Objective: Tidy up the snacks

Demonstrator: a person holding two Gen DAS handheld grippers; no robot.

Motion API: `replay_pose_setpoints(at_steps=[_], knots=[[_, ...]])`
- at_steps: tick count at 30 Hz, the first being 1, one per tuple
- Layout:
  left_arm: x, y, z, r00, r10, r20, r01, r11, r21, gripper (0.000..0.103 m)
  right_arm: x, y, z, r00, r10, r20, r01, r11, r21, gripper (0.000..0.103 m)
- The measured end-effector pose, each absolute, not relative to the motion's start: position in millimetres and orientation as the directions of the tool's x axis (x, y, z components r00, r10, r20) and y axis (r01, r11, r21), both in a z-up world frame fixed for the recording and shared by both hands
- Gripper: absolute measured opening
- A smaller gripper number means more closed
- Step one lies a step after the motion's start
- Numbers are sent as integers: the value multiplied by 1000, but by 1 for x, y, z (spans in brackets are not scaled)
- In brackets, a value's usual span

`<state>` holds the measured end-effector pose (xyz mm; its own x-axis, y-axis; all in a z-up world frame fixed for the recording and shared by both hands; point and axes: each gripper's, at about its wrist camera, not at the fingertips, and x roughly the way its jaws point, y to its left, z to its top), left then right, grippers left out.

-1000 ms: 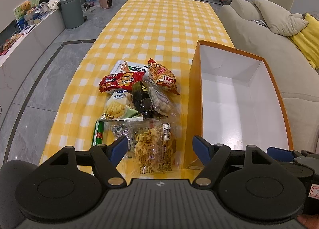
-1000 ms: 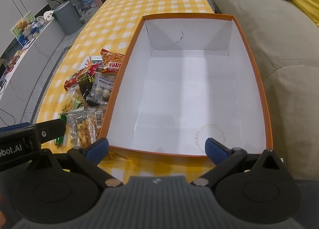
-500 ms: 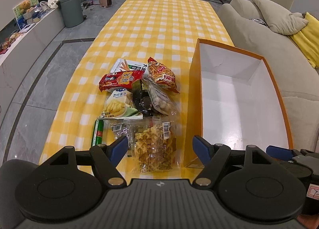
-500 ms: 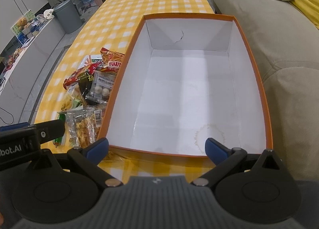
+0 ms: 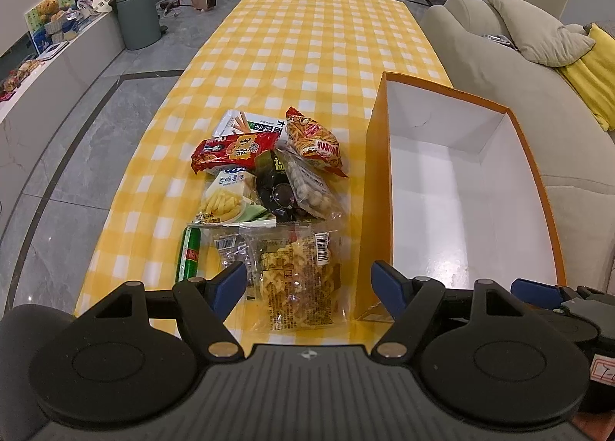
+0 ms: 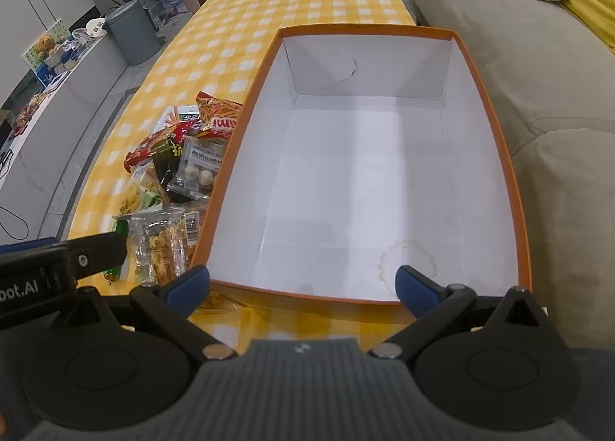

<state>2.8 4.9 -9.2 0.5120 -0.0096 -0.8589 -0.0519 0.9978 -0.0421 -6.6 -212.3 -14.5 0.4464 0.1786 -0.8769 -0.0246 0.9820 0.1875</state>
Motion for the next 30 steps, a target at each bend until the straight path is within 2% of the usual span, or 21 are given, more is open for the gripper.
replay_pose_setpoints(at_steps=[5, 10, 17, 30], knots=[[3, 6, -10, 510, -18, -860, -50, 997, -50, 87, -6, -211, -14, 447, 171, -878, -28, 984, 178, 100], [1, 25, 1, 557, -115, -822, -25, 988, -155, 87, -8, -213, -11, 474, 184, -861, -2, 978, 208, 100], [4, 61, 6, 592, -30, -805, -110, 987, -117, 87, -10, -204, 0, 535, 199, -821, -50, 978, 204, 100], [-1, 85, 3, 578, -40, -815, -128, 982, -138, 87, -11, -172, 11, 574, 183, -798, -109, 983, 147, 100]])
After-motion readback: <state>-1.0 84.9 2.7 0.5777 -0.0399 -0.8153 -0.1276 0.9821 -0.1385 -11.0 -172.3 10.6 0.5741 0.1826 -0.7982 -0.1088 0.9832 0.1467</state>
